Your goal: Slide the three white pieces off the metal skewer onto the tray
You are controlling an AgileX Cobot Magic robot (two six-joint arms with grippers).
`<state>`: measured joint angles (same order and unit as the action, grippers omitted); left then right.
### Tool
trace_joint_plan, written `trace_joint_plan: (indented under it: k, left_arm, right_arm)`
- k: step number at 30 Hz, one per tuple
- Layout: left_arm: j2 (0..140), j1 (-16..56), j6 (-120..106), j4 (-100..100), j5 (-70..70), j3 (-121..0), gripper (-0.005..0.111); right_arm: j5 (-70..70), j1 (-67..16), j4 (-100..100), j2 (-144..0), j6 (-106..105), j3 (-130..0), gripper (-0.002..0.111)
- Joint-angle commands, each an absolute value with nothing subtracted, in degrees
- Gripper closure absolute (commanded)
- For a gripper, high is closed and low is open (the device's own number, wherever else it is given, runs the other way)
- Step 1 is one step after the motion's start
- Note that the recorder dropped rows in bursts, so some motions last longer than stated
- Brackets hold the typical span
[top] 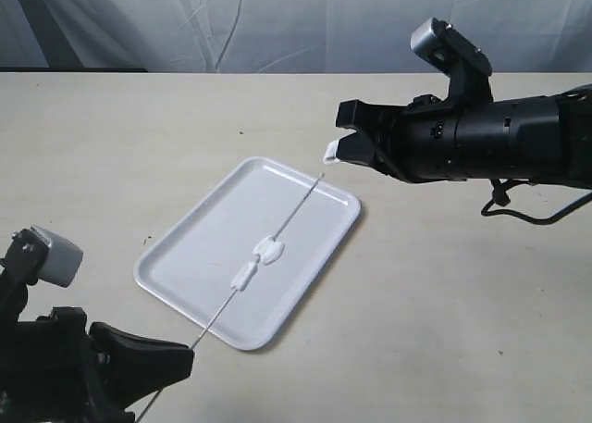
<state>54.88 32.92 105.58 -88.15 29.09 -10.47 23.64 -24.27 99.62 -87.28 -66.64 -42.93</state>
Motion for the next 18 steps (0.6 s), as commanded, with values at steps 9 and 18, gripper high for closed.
trace_joint_plan:
  k: [9,18]
  left_arm:
    - [54.6,33.2,107.7,-88.2,18.1,-10.2,0.107]
    - [54.6,33.2,107.8,-88.0,17.7,-10.2,0.107]
  right_arm:
    - [29.1,-27.0,99.9,-95.8,-67.4,-43.3,0.109]
    - [28.3,-29.9,99.9,-102.2,-68.5,-44.7,0.109]
